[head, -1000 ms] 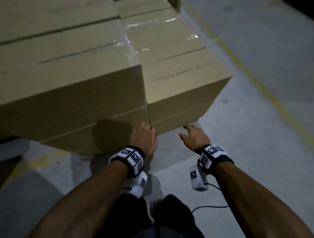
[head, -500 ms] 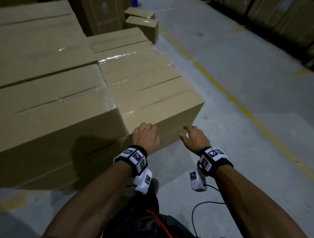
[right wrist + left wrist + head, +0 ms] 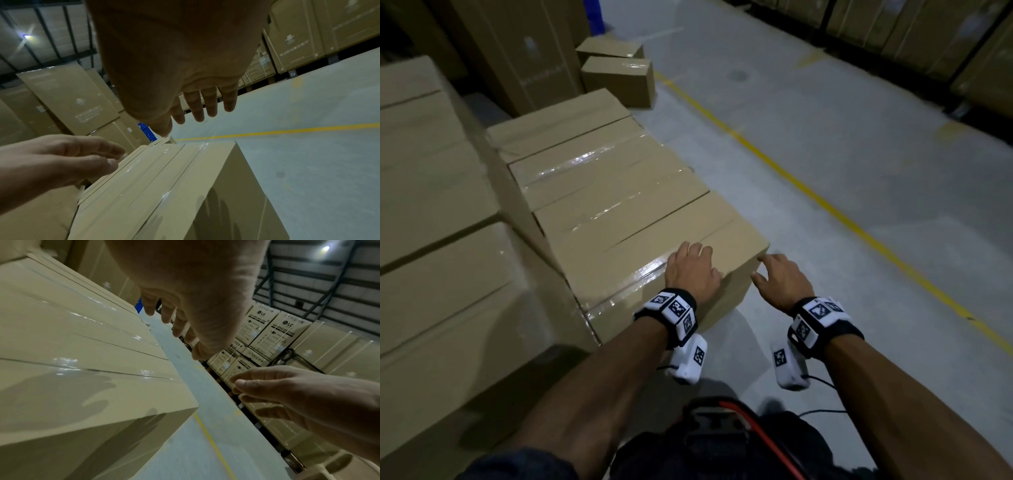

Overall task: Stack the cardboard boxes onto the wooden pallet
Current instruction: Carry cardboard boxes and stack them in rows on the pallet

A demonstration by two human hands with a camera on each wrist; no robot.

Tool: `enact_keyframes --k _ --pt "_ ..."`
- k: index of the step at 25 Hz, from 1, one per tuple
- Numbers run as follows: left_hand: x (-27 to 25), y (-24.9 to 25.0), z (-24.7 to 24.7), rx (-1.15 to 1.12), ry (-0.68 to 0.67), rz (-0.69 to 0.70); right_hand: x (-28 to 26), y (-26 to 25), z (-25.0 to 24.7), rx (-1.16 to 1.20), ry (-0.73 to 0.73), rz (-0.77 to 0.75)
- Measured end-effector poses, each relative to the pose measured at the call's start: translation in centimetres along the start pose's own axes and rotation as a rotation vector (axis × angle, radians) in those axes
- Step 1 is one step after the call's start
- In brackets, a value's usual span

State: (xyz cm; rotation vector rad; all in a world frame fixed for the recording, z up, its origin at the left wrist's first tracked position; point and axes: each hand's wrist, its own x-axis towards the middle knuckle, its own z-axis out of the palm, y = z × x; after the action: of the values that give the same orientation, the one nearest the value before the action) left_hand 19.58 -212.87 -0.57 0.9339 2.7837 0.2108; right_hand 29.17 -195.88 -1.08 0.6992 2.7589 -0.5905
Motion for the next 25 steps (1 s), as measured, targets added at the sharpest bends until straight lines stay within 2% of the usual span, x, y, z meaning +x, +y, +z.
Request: enact_keyframes --k 4,10,12,15,20,25 --pt "6.0 2.2 1.2 0.021 0.010 -0.029 5.5 3.4 -1.8 -0.005 0.001 -0.043" --pt "15.0 6.7 3.8 -0.010 0.060 -0.256 16.9 10.0 -6.7 -0.110 -0.099 -0.234" --pt "17.8 9.0 3.6 -0.025 0.038 -0.352 20.0 12.1 -9.4 -0.160 -0.145 -0.310" --pt "22.4 12.5 2.8 -0.028 0.034 -0.410 24.5 14.8 -13.6 -0.195 -0.156 -0.400" --pt "29.3 14.6 1.8 -0.070 0.014 -0.503 31.6 16.7 -18.0 -0.225 -0.169 -0.485" --pt "36.3 12.3 3.9 -0.143 0.016 -0.637 40.9 14.6 -18.3 -0.310 -0.206 -0.636"
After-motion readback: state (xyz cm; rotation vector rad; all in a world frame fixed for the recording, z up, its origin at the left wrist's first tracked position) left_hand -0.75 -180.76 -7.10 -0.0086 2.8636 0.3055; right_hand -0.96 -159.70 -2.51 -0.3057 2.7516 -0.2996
